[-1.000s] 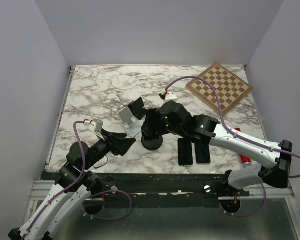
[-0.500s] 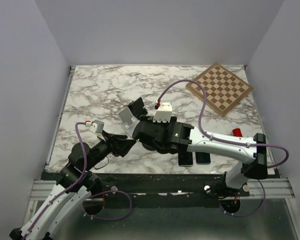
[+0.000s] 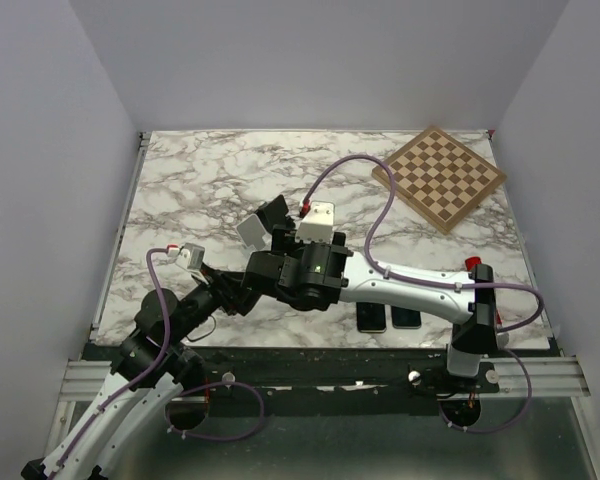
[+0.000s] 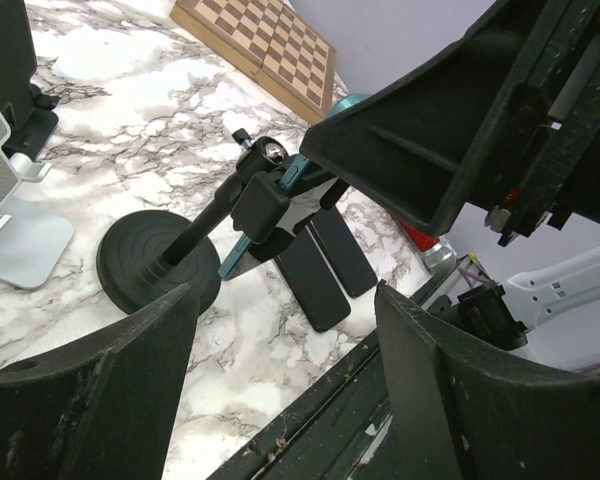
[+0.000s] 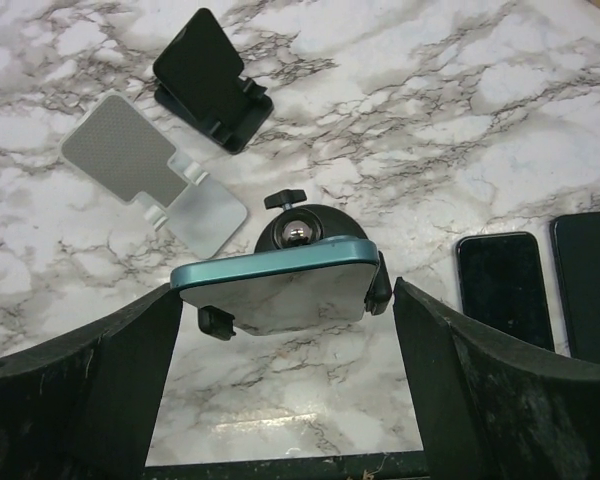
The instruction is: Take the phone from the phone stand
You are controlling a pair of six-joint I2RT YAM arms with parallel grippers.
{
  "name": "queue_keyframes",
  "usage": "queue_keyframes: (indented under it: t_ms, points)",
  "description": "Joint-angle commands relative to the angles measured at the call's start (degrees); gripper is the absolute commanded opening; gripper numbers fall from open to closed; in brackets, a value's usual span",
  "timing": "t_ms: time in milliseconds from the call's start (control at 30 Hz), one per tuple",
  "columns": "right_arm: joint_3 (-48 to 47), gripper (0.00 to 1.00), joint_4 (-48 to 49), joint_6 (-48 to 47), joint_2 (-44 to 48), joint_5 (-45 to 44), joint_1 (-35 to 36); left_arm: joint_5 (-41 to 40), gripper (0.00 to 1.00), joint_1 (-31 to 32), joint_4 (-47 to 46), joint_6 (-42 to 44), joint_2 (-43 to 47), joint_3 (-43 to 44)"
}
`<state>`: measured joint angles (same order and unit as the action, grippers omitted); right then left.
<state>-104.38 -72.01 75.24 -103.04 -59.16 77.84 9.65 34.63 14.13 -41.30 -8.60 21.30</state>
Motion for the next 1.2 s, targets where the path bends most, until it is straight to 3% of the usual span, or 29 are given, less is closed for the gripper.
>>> queue_keyframes:
  t_ms: [0, 300, 633, 833, 900, 1033, 1167]
  points:
    - [-2.1, 0.90, -6.4, 6.4, -2.5, -6.3, 0.2, -1.6, 0.79, 0.0, 1.8, -0.3, 0.8, 0.5]
    - [6.4, 0.83, 7.7, -3.6, 0.4, -7.1, 0.1, -1.8, 0.79, 0.0, 2.4, -0.1, 1.1, 0.8]
    - [7.1, 0.87, 10.0, -7.3, -1.1, -8.4, -0.7, -1.7, 0.79, 0.0, 2.5, -0.1, 0.8, 1.2]
    - [11.8, 0.81, 16.5, -12.1, 1.5, -7.4, -1.3, -1.1, 0.79, 0.0, 2.9, 0.3, 0.6, 1.0]
    - [14.1, 0.74, 19.5, -14.8, 3.1, -7.1, -1.5, -0.8, 0.79, 0.0, 2.9, 0.3, 0.6, 0.8]
    - [20.8, 0.34, 32.0, -27.5, 8.0, -3.6, -1.6, 0.5, 0.79, 0.0, 2.3, 0.1, 0.1, 0.5]
    - [27.8, 0.04, 46.5, -42.1, 15.1, 6.1, -3.6, 2.7, 0.79, 0.0, 1.5, -0.4, -2.4, 0.7]
